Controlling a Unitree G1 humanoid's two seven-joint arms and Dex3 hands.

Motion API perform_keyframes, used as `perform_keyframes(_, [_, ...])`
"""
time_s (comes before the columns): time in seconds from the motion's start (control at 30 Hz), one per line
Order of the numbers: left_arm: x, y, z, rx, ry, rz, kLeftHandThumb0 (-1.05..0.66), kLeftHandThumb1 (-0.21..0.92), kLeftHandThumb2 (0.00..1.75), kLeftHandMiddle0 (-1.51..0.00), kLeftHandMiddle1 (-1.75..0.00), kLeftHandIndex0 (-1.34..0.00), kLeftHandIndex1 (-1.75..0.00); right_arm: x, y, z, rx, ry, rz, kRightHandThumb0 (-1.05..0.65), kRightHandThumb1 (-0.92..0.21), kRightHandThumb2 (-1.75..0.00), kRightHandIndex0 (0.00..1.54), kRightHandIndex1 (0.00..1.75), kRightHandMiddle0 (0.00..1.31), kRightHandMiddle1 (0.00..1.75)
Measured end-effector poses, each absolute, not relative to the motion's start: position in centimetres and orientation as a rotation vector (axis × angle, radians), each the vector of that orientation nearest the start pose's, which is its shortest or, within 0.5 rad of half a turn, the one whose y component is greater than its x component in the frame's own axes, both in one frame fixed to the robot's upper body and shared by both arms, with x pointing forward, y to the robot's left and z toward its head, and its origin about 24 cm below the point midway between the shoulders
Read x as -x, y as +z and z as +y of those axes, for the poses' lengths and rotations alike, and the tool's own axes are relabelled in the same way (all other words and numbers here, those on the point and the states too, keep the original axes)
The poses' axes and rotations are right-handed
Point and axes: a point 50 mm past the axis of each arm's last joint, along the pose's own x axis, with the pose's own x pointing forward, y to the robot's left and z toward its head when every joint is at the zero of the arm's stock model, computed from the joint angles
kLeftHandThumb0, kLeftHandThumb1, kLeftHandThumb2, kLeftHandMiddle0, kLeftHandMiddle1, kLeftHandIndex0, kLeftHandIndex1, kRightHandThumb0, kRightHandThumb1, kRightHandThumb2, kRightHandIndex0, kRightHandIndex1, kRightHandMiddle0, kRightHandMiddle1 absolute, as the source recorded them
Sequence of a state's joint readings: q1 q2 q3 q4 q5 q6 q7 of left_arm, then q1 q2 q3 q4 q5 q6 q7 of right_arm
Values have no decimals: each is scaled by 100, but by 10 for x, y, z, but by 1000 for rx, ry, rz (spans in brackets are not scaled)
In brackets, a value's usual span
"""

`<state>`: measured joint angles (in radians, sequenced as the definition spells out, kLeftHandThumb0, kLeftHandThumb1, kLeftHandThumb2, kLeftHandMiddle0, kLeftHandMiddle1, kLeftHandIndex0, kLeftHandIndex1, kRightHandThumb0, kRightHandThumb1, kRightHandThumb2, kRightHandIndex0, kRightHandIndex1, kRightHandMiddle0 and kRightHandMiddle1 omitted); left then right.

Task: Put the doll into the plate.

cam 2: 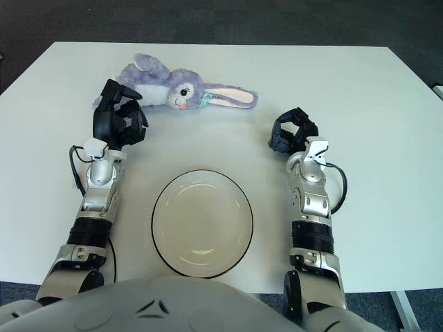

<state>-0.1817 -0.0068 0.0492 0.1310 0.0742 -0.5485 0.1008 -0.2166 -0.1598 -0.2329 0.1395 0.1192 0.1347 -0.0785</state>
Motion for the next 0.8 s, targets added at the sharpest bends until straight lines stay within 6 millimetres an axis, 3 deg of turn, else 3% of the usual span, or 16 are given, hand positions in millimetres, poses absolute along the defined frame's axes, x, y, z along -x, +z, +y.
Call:
perform_keyframes(0.53, [-260, 119, 173, -193, 211, -727, -39, 61, 94, -106, -175, -39, -175, -291, 65, -231, 3, -267, 30, -49, -30, -134, 125, 175, 63, 175])
perform_keyframes(0.8, [-256, 122, 181, -210, 253, -775, -40, 58, 98, -96, -175, -41, -175, -291, 65, -231, 22, -267, 30, -49, -30, -133, 125, 175, 63, 175])
